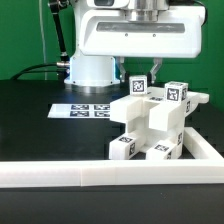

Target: Assemble chair

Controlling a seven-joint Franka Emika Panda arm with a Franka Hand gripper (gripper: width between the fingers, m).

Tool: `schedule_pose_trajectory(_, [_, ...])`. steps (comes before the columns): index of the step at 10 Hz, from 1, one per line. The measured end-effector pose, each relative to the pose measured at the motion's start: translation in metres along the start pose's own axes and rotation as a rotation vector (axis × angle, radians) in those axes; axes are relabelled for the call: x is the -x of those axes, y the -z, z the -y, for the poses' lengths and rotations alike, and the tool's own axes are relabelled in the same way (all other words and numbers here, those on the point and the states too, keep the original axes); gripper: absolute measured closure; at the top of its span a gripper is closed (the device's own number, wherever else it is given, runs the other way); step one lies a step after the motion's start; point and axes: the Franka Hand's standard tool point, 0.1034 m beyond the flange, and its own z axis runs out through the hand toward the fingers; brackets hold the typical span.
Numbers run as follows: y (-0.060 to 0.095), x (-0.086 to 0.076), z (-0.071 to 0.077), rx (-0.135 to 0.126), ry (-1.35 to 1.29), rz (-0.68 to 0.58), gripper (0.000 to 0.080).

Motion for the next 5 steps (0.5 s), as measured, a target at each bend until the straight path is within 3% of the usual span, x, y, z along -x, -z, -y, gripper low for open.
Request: schedule_pose_trajectory(5, [-0.0008, -0.0030, 0.0024, -0.006, -0.462, -0.001, 0.0515])
